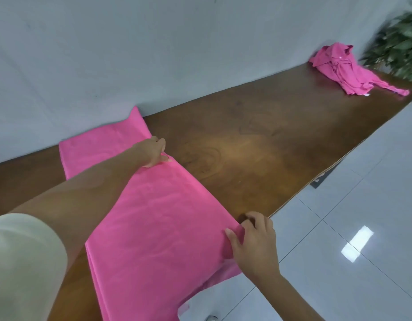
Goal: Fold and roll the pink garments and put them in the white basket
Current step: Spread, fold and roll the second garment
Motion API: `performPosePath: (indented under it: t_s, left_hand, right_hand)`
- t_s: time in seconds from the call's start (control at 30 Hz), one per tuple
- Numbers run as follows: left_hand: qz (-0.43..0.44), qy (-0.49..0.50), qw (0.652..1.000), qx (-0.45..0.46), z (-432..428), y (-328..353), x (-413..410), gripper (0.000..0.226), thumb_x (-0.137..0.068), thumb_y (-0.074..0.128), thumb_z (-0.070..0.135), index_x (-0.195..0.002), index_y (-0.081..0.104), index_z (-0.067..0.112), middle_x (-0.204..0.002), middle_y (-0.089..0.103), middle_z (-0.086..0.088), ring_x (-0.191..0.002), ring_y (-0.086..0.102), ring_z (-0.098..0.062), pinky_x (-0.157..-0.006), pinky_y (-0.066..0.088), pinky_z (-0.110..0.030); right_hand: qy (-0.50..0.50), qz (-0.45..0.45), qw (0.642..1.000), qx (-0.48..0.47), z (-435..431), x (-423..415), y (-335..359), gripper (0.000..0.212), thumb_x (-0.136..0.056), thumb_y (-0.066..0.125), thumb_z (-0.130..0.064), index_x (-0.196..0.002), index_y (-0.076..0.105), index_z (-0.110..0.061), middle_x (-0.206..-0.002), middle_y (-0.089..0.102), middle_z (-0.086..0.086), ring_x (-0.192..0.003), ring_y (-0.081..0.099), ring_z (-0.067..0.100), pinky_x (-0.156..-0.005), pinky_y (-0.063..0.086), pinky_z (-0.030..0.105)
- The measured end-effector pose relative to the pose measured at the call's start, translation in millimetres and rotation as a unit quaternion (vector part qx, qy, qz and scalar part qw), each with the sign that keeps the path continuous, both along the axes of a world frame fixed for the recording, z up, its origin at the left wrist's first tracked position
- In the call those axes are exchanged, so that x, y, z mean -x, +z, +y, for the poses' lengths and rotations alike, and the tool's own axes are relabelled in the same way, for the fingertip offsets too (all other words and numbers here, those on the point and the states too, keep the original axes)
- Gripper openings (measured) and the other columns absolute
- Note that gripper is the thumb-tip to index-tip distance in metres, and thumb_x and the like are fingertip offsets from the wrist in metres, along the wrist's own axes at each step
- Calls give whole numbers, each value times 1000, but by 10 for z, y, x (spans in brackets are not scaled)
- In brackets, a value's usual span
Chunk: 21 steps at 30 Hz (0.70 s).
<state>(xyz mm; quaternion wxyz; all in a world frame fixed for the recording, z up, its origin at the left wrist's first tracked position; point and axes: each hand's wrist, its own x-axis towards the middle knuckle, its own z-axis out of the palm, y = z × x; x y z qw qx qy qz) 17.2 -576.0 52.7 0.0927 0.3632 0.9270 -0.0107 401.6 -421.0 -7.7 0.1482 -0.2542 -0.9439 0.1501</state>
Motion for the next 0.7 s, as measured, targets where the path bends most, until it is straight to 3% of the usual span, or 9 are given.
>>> performPosePath:
  t_s: [0.1, 0.23, 0.3, 0.4, 0.5, 0.6, 0.7]
  left_hand:
    - [-7, 5, 1000, -19, -69, 22, 43, 32, -97, 57, 49, -101, 43, 21, -113, 47, -6, -97, 49, -26, -90, 48, -45]
    - [-7, -17, 999, -27, -144, 106, 55, 32, -98, 58, 48, -101, 43, 19, -115, 50, -10, -96, 48, -26, -88, 46, -42]
    - [4, -17, 1000, -23, -169, 150, 39, 33, -98, 56, 49, -100, 44, 18, -115, 51, -11, -97, 49, -26, -89, 47, -43]
    - [19, -8, 1000, -17, -210, 214, -1, 38, -100, 51, 53, -105, 46, 15, -116, 50, -12, -102, 51, -30, -91, 47, -46]
    - [24, -12, 999, -26, -270, 300, -39, 42, -100, 50, 54, -109, 48, 13, -119, 51, -14, -108, 52, -33, -92, 47, -47]
    - [23, -15, 999, -26, -372, 418, -67, 40, -100, 49, 56, -102, 44, 16, -121, 51, -14, -109, 52, -33, -92, 48, -48]
    - [30, -20, 999, -35, -489, 529, -101, 41, -99, 50, 57, -102, 45, 16, -123, 52, -15, -110, 53, -33, -94, 48, -49]
  right_hand:
    - [-13, 40, 999, 11, 53, -178, -26, 41, -92, 58, -59, -78, 66, -21, -98, 54, -10, -92, 42, 12, -81, 48, 32]
    - [27, -37, 994, 96, 99, -417, -111, 55, -94, 32, -73, -70, 49, -26, -82, 55, -13, -89, 47, 10, -83, 47, 34]
    - [4, -59, 987, 148, 71, -509, -121, 55, -92, 33, -75, -73, 48, -26, -82, 56, -8, -83, 52, 9, -80, 49, 33]
    - [-34, -68, 982, 176, -30, -593, -22, 46, -92, 41, -70, -76, 40, -27, -67, 52, -7, -63, 51, 9, -59, 44, 26]
    - [-56, -83, 986, 135, -154, -674, 102, 43, -92, 30, -71, -79, 33, -29, -59, 50, -7, -54, 50, 8, -50, 34, 24]
    - [-79, -113, 989, 46, -288, -783, 168, 47, -93, 16, -69, -91, 36, -27, -62, 53, -8, -54, 53, 9, -50, 36, 28]
    - [-98, -115, 988, 15, -440, -870, 250, 45, -95, 14, -67, -96, 34, -26, -61, 54, -7, -53, 54, 11, -51, 38, 28]
